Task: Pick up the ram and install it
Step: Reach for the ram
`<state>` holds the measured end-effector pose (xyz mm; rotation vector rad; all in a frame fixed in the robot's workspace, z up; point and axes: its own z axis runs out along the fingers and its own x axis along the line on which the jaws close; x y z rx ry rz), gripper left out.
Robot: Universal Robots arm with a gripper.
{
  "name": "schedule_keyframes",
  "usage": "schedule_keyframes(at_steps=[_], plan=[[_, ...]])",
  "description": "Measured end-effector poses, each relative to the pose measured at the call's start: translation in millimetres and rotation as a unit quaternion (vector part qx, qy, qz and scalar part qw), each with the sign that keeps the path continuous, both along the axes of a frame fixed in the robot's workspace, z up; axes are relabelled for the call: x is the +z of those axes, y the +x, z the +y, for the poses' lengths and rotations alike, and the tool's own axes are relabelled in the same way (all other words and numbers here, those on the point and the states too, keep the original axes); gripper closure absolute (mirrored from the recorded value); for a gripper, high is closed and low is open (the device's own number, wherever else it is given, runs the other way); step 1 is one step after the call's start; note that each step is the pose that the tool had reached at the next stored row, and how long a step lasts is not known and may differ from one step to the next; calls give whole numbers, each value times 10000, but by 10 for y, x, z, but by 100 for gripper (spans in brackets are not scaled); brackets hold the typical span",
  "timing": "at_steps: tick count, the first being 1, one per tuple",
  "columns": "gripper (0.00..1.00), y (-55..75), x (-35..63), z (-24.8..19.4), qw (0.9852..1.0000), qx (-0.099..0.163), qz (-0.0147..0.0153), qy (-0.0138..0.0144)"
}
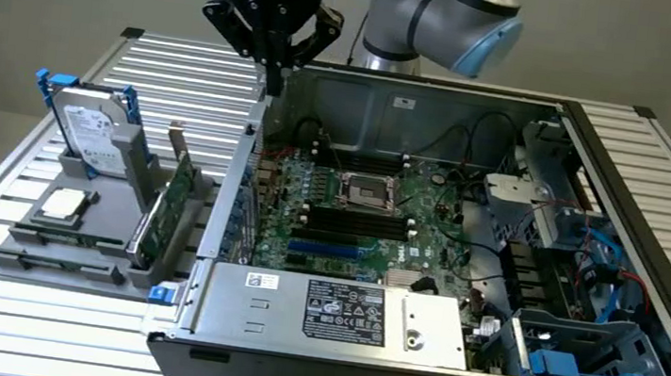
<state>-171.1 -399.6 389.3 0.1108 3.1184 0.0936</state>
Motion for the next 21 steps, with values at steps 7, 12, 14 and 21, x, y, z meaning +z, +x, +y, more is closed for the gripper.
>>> schedule_keyframes(at_steps=[7, 12, 14, 21], plan=[[89, -320, -19, -28, 10000, 0, 0, 1], [89, -548, -25, -55, 10000, 0, 0, 0], [89, -639, -30, -74, 10000, 0, 0, 0], [89, -958, -52, -158, 10000, 0, 0, 0]])
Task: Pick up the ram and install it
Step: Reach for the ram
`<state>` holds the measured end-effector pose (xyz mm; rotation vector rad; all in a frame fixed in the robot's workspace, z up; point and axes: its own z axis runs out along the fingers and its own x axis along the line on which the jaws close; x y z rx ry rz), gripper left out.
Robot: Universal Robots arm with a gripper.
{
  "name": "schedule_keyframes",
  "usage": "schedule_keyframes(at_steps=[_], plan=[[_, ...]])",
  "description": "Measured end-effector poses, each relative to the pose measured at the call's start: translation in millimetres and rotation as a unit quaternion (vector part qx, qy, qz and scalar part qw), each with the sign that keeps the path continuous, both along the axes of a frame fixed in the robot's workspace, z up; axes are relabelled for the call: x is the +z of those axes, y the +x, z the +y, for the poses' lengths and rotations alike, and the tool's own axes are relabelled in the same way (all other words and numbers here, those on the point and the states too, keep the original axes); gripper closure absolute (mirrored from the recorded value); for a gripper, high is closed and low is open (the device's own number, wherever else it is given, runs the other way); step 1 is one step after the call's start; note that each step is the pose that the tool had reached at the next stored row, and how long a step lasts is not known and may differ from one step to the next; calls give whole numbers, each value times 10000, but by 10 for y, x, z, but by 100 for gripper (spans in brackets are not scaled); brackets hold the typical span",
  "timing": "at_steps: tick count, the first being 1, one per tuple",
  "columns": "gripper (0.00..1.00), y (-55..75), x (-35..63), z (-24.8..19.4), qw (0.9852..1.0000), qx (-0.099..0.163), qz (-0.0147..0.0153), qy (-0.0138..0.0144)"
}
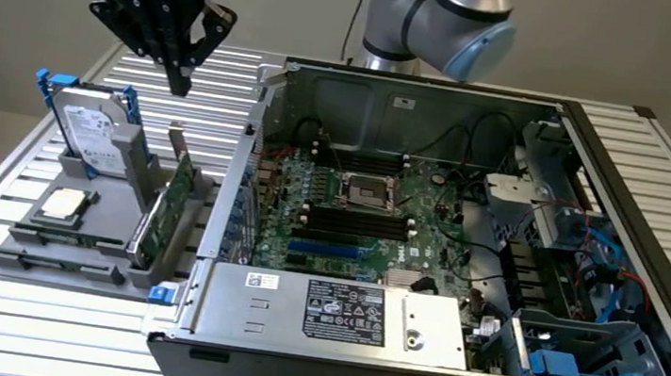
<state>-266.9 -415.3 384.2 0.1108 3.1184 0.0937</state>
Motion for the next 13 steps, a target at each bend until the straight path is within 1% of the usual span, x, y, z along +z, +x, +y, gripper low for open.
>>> schedule_keyframes(at_steps=[7, 9, 13], plan=[[89, -319, -28, -108, 10000, 0, 0, 0], [89, -403, -37, -149, 10000, 0, 0, 0], [89, -538, -57, -248, 10000, 1, 0, 0]])
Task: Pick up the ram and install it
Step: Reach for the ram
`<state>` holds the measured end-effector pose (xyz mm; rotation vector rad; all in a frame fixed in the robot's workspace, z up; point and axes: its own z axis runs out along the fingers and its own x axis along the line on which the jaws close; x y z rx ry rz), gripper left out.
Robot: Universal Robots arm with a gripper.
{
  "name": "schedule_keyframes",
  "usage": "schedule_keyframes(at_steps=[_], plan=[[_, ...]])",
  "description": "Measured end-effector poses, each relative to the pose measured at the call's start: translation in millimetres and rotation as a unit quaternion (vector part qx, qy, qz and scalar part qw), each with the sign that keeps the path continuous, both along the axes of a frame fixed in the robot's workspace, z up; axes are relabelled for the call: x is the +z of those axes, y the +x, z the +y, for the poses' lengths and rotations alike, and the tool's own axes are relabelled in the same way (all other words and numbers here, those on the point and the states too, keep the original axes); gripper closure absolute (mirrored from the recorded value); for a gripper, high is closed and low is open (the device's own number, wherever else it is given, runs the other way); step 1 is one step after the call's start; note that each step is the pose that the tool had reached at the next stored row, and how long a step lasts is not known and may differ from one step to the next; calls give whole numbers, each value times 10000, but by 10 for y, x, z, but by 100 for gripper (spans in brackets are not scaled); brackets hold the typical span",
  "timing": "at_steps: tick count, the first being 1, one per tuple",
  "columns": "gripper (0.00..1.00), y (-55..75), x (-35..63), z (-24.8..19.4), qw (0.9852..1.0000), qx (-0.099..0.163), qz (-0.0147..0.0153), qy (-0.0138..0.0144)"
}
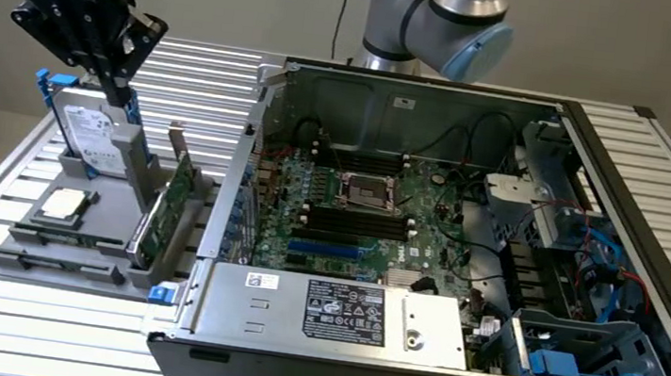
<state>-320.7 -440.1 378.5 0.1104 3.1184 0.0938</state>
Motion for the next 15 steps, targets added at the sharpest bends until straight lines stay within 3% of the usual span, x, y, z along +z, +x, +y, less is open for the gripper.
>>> schedule_keyframes(at_steps=[15], plan=[[89, -414, -85, -356, 10000, -1, 17, 0]])
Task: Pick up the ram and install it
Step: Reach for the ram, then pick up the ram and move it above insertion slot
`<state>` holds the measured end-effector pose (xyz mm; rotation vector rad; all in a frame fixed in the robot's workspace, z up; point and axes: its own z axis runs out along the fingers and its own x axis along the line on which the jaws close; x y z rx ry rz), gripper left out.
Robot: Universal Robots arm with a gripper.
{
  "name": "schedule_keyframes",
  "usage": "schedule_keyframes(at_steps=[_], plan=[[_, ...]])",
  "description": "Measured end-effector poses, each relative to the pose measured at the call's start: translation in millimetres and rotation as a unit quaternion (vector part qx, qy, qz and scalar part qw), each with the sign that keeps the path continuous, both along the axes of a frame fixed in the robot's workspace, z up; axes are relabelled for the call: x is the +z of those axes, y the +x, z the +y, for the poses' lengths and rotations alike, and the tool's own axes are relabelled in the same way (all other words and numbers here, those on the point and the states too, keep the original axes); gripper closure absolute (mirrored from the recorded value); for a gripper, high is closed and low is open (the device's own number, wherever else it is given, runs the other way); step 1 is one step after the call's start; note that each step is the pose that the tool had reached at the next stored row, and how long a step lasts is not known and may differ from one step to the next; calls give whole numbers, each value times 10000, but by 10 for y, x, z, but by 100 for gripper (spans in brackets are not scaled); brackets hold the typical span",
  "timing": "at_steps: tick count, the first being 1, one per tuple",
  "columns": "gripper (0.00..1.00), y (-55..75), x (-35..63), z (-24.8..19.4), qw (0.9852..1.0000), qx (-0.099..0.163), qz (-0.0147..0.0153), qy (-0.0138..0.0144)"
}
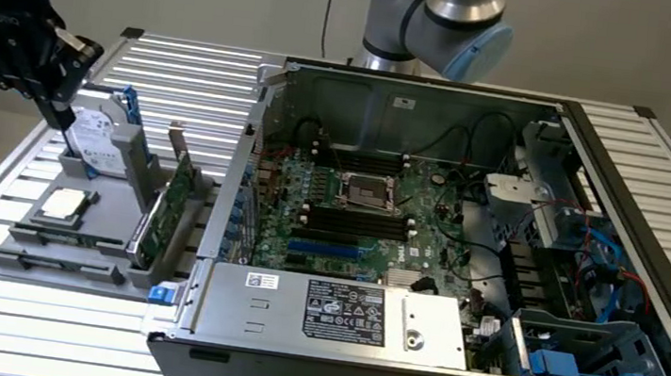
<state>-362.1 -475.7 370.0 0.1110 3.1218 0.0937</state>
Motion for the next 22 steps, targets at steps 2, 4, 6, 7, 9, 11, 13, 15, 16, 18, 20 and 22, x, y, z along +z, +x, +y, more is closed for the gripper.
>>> schedule_keyframes(at_steps=[2, 4, 6, 7, 9, 11, 13, 15, 16, 18, 20, 22], plan=[[89, -50, -13, -44, 10000, 0, 4, 0], [89, -100, -24, -87, 10000, 0, 9, 0], [89, -145, -39, -124, 10000, 1, 19, 0], [89, -164, -47, -138, 10000, 1, 29, -3], [89, -194, -57, -160, 10000, 0, 46, -20], [89, -224, -64, -180, 10000, 0, 60, -48], [89, -234, -69, -192, 9999, 0, 65, -80], [89, -234, -68, -192, 9999, 0, 66, -80], [89, -235, -68, -191, 9999, 0, 66, -81], [89, -234, -68, -191, 9999, 0, 66, -81], [89, -235, -68, -191, 9999, 0, 66, -81], [89, -235, -68, -191, 9999, 0, 66, -81]])
